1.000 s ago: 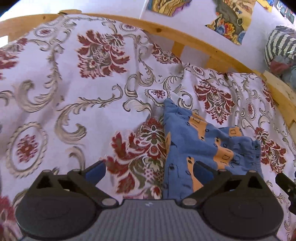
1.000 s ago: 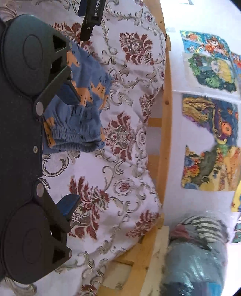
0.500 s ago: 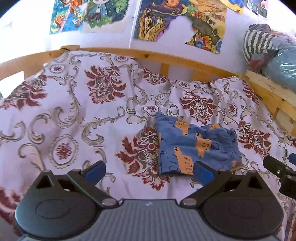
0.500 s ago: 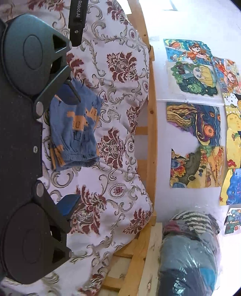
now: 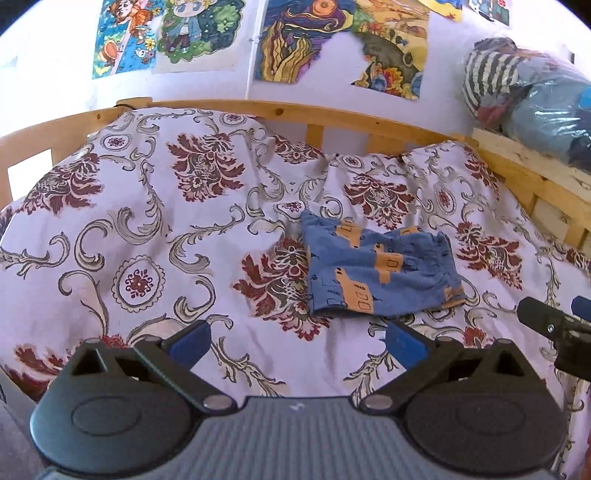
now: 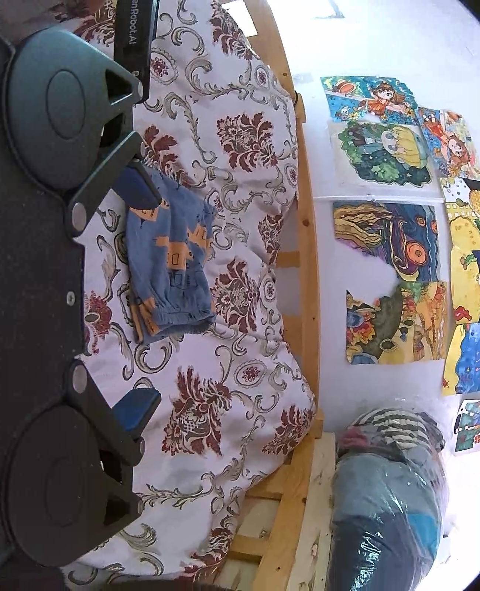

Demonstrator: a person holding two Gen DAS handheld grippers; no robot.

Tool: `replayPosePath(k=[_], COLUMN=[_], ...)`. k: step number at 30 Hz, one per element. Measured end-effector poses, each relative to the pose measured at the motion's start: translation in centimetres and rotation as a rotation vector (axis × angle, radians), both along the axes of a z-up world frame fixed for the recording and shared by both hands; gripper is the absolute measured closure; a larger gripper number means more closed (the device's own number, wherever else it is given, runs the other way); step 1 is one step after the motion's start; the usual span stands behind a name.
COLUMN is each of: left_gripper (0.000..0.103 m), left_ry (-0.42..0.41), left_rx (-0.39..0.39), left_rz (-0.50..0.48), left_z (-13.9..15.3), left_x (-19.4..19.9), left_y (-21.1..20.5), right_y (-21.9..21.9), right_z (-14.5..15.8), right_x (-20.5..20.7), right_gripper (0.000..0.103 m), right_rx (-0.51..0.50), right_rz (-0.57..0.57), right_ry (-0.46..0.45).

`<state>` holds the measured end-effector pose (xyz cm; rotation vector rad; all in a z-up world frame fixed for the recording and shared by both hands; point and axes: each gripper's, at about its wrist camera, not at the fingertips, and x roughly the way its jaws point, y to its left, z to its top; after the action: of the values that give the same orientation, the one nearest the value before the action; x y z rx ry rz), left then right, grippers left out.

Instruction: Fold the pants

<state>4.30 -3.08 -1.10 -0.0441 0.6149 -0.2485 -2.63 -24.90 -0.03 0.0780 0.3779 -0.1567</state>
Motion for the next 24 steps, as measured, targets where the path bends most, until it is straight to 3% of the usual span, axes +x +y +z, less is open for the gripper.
replayPosePath(k=[24], left_gripper=[0.000], left_ry=[0.030], left_rx=[0.001], left_rz=[0.022], left_z=[-0.52], left_x=[0.34], left_y=[0.29], right_y=[0.20], right_z=[-0.49], right_x=[0.51], right_gripper=[0.001], right_rx=[-0.013], right_rz=[0.001], right_ry=[0.044])
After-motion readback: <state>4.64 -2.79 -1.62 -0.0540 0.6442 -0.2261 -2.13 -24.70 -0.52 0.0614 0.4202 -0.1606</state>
